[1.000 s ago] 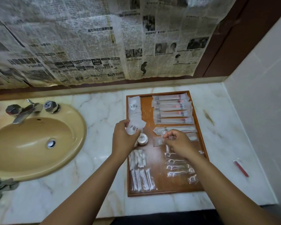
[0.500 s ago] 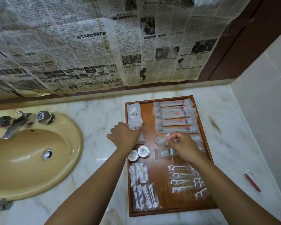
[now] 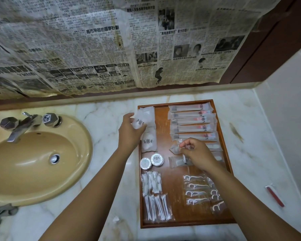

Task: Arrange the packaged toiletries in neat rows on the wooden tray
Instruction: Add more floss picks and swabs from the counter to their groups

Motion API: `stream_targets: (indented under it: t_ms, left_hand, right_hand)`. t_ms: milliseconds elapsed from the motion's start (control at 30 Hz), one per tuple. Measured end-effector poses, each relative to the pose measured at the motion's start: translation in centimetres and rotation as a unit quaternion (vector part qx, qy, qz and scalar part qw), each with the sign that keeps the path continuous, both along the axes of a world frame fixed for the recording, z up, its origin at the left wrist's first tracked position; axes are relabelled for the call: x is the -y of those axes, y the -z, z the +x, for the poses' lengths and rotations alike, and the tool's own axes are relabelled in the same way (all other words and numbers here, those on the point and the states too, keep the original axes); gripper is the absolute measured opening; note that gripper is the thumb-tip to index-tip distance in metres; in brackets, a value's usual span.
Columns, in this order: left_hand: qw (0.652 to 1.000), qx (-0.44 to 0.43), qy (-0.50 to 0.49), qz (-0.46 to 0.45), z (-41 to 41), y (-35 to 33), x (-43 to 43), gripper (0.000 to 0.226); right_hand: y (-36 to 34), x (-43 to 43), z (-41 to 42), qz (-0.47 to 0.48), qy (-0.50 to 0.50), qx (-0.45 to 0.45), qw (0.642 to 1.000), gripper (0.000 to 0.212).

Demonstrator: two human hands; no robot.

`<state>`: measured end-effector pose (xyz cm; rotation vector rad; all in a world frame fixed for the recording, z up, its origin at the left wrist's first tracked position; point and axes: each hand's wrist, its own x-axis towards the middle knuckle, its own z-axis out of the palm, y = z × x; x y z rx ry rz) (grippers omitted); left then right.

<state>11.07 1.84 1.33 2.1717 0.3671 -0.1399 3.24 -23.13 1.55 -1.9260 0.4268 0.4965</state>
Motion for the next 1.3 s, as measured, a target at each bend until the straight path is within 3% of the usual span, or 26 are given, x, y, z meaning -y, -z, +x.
stream_targets:
  t_ms: [67,133,200,300,367,433,633,733,767,867,933,1100,1233,1300]
  left_hand:
    - [0.997,0.025,0.062,0.027,0.3,-0.2,-0.7,0.064]
    - [0.974,0.074,0.171,0.131,0.4,0.3,-1.3,0.055]
    - [0.921,0.106,0.307,0.215,0.3,0.8,-1.6,0.048]
    - [0.813,0.121,0.469,0.325,0.4,1.7,-2.0,0.048]
    - [0.783,0.104,0.504,0.35,0.6,1.5,-2.1,0.051]
    - [0.781,0.1,0.51,0.346,0.7,1.3,-2.1,0.053]
    - [0.83,0.069,0.474,0.285,0.2,1.6,-2.1,0.069]
    - [0.878,0.073,0.412,0.233,-0.7,2.0,-2.2,0.057]
    - [0.889,0.069,0.391,0.225,-0.9,2.2,-2.3,0.063]
    - [0.887,0.034,0.386,0.252,-1.5,2.9,-2.3,0.113]
    - [0.882,0.037,0.388,0.264,-1.5,3.3,-2.1,0.12]
    - [0.884,0.068,0.389,0.252,-1.5,3.4,-2.5,0.103]
    - [0.835,0.145,0.442,0.294,-2.9,4.3,-3.5,0.065]
    - [0.809,0.158,0.473,0.311,-3.5,5.2,-4.0,0.058]
  right_hand:
    - [0.1,-0.2,0.0,0.002,0.0,0.001,1.0,0.005]
    - [0.2,-0.3,-0.1,0.006,-0.002,0.001,1.0,0.005]
    - [0.4,-0.2,-0.3,0.002,-0.005,-0.001,1.0,0.005]
    - [0.8,0.0,-0.7,-0.002,-0.003,-0.003,1.0,0.005]
    - [1.1,0.1,-1.0,0.0,0.001,-0.004,1.0,0.005]
    - [1.1,0.1,-1.3,0.0,-0.001,-0.005,1.0,0.005]
    - [1.4,0.0,-1.7,0.001,-0.006,-0.01,1.0,0.004]
    - [1.6,-0.2,-1.6,0.0,-0.012,-0.007,1.0,0.004]
    - [1.6,-0.3,-1.5,-0.002,-0.014,-0.007,1.0,0.004]
    - [1.7,-0.5,-1.4,-0.011,-0.022,-0.01,1.0,0.005]
    - [1.7,-0.7,-1.4,-0.01,-0.023,-0.009,1.0,0.005]
    - [1.5,-0.9,-1.3,-0.011,-0.029,-0.008,0.999,0.004]
    - [1.4,-1.0,-1.3,-0.015,-0.032,-0.011,0.999,0.004]
    - [1.4,-1.1,-1.4,-0.018,-0.034,-0.013,0.999,0.004]
